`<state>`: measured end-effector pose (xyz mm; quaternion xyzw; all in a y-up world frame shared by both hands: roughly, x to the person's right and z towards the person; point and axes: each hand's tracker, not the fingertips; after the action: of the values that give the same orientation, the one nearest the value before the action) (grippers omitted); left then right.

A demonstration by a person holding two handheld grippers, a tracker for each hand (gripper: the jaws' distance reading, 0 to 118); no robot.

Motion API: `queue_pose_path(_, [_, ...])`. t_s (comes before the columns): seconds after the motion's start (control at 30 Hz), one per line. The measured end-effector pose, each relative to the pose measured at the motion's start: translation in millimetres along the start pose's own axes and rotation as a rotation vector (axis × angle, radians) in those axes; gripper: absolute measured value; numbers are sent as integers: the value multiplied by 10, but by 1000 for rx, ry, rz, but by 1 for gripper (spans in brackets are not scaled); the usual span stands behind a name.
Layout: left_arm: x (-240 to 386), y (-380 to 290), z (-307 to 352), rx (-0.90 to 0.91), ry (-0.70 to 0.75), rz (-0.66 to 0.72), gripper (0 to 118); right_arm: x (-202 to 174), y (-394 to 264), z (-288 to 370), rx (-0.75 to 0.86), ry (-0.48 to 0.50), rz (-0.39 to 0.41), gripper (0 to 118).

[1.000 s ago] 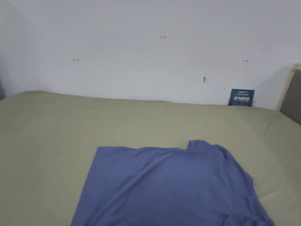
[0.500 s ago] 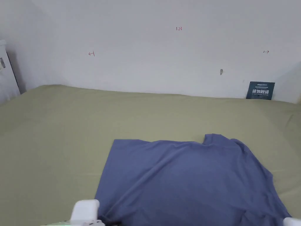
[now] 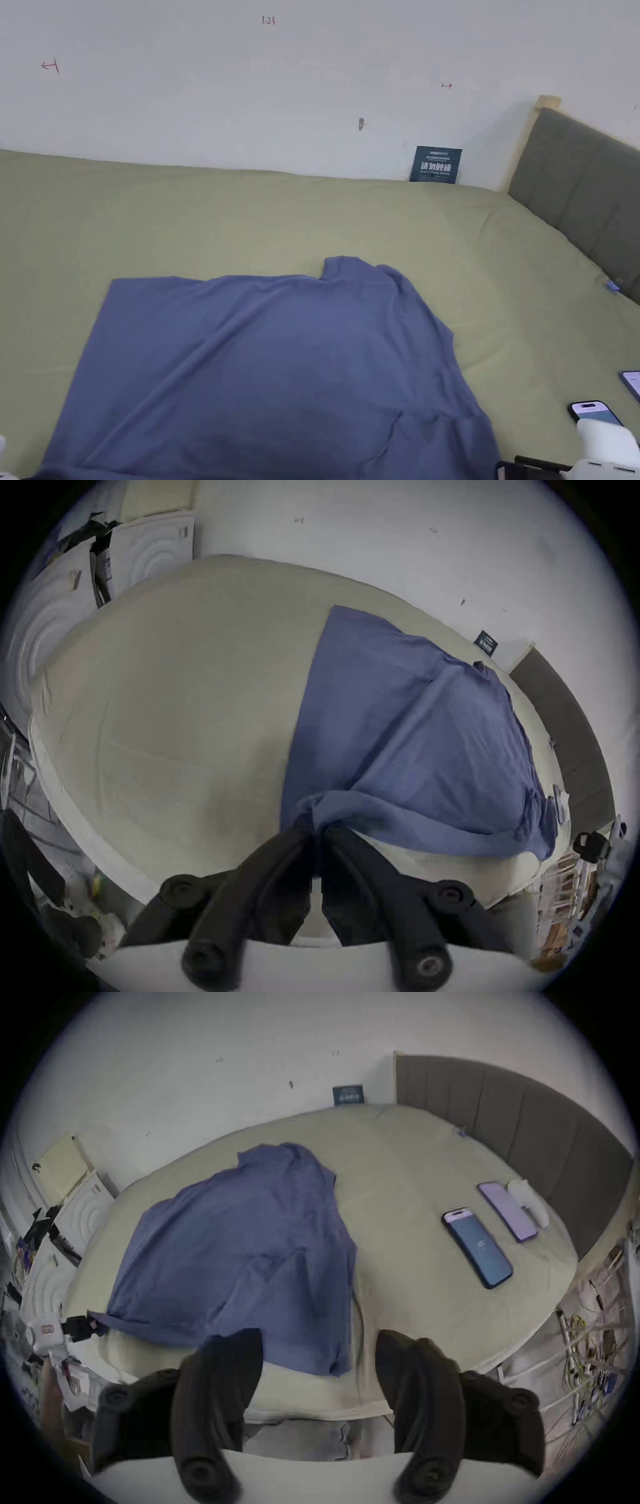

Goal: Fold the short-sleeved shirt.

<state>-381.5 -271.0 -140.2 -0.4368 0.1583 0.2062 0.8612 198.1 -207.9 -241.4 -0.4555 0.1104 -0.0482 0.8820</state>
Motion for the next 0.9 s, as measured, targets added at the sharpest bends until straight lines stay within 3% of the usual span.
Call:
queue_pose_path(0.07, [20, 24, 6, -20, 13, -37, 2, 35, -20, -143, -28, 29, 49, 72])
queue_pose_path(0.23, [-4, -21, 48, -35, -5, -26, 2, 16, -65, -587, -153, -93, 167, 72])
queue_pose_path(0.3, [29, -43, 53, -48, 3, -36, 2, 18, -79, -728, -196, -56, 149, 72])
queue_pose_path(0.37, [30, -61, 52, -55, 1, -33, 2, -10, -92, -783, -259, -112, 124, 69])
queue_pose_path(0.4, [39, -72, 65, -54, -1, -31, 2, -20, -95, -768, -276, -125, 106, 56])
queue_pose_path(0.43, [52, -74, 84, -50, -2, -28, 2, -28, -108, -723, -257, -121, 98, 3])
queue_pose_path(0.5, [46, -66, 76, -50, -10, -35, 2, -34, -143, -631, -117, -58, 90, 3])
queue_pose_path(0.53, [70, -69, 91, -43, -2, -49, 2, -55, -77, -593, -93, -92, 71, 3])
queue_pose_path(0.63, [4, -27, 51, -39, -2, -73, 2, -82, 25, -511, -61, -76, 87, 3])
queue_pose_path(0.9, [-9, 249, 147, -12, -29, -106, 2, -78, 426, -354, 12, -17, 21, 3])
